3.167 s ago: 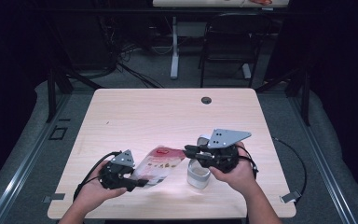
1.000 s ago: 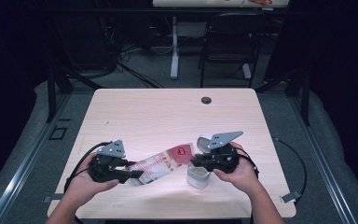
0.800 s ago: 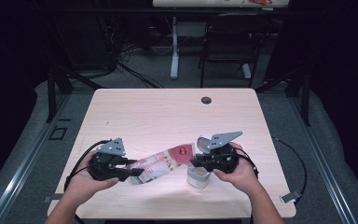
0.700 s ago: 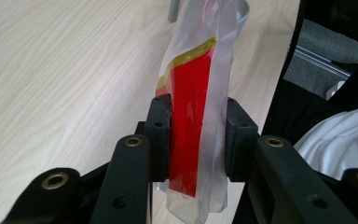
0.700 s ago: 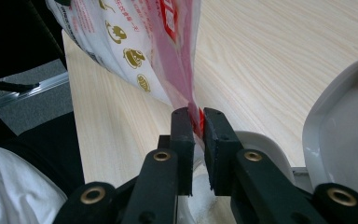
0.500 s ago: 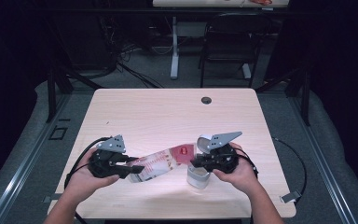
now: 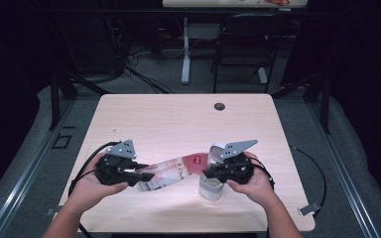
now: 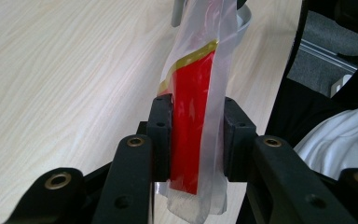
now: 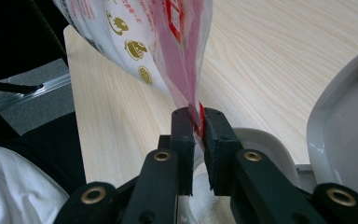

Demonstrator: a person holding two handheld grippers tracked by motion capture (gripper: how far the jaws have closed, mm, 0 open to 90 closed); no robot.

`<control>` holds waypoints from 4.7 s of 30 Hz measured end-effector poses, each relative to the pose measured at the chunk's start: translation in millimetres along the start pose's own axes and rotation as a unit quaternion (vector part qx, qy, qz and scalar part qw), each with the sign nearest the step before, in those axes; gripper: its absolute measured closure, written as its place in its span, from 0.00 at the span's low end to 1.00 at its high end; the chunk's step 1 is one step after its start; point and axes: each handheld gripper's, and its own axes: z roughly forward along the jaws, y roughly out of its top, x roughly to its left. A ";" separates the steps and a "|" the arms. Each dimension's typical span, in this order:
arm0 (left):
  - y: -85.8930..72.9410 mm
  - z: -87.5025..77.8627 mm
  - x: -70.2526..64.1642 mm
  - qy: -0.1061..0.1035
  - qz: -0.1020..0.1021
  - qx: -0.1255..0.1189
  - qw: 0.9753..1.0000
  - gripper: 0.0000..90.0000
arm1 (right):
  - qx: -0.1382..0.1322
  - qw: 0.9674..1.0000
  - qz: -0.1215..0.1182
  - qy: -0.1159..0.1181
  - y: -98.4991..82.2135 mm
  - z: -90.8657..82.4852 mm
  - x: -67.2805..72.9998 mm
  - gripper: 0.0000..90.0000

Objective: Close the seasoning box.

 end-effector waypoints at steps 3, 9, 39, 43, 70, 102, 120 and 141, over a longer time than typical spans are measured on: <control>2.8 -1.1 -0.2 -0.001 0.000 0.003 1.000 0.78 | 0.000 1.000 0.000 0.000 -0.3 0.0 -0.1 0.93; 9.2 -2.8 -1.1 -0.001 0.003 0.005 1.000 0.78 | -0.001 1.000 0.002 0.000 -0.9 0.1 -0.4 0.93; 38.3 -10.6 -3.9 -0.011 0.021 0.003 1.000 0.81 | -0.003 1.000 0.008 0.010 -3.4 -3.7 -3.6 0.93; 42.9 -10.6 -5.3 -0.011 0.025 0.002 1.000 0.81 | -0.006 1.000 0.009 0.008 -3.8 -6.8 -5.0 0.93; 59.1 -7.2 -7.0 -0.018 0.030 0.007 0.999 0.86 | -0.019 1.000 0.020 -0.004 -8.9 -17.0 -13.8 0.88; 72.2 -8.2 -10.3 -0.016 0.032 0.027 0.999 0.88 | -0.011 1.000 0.005 -0.005 -9.7 -19.0 -12.9 0.95; 85.3 -7.2 -14.7 -0.031 0.041 0.023 0.998 0.91 | -0.005 1.000 -0.001 -0.001 -12.5 -22.0 -15.1 0.95; 90.0 -6.2 -16.7 -0.032 0.052 0.027 0.998 0.93 | -0.011 1.000 0.010 -0.007 -13.7 -22.6 -17.2 0.93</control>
